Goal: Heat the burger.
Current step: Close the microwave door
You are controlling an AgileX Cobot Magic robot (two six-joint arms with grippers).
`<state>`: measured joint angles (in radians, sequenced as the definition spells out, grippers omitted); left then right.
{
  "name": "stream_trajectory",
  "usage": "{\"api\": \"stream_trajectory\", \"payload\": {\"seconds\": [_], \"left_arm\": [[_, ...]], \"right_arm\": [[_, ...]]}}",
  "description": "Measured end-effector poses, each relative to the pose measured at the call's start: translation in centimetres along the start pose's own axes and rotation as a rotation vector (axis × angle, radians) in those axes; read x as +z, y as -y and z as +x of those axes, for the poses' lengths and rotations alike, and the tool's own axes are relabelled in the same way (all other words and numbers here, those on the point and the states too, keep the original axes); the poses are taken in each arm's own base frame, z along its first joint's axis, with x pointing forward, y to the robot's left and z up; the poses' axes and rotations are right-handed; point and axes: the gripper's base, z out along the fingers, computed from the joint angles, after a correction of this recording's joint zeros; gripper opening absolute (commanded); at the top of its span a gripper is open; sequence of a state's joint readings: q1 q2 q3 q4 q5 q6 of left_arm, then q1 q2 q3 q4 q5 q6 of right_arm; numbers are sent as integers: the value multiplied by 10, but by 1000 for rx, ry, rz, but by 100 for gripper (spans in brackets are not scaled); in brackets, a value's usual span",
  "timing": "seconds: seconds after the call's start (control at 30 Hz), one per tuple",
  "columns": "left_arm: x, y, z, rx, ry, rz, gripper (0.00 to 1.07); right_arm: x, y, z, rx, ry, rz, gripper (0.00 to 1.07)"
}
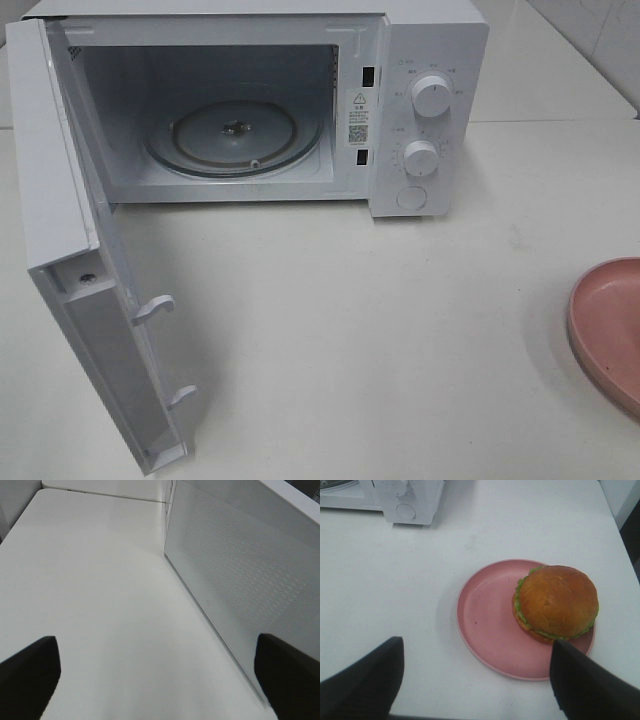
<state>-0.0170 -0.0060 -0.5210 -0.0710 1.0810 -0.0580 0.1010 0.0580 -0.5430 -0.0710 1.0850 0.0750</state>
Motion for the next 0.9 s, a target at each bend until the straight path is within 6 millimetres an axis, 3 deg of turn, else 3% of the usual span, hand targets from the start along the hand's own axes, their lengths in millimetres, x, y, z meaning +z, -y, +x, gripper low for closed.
{"api": "stream_trajectory", "payload": {"seconds": [0.1,0.9], "left_arm": [[0,0,0,0,0,0,98],[0,0,0,0,0,0,98]], "right_arm": [[-1,0,5,19,97,29,76],[1,-1,5,9,101,38,76]]}}
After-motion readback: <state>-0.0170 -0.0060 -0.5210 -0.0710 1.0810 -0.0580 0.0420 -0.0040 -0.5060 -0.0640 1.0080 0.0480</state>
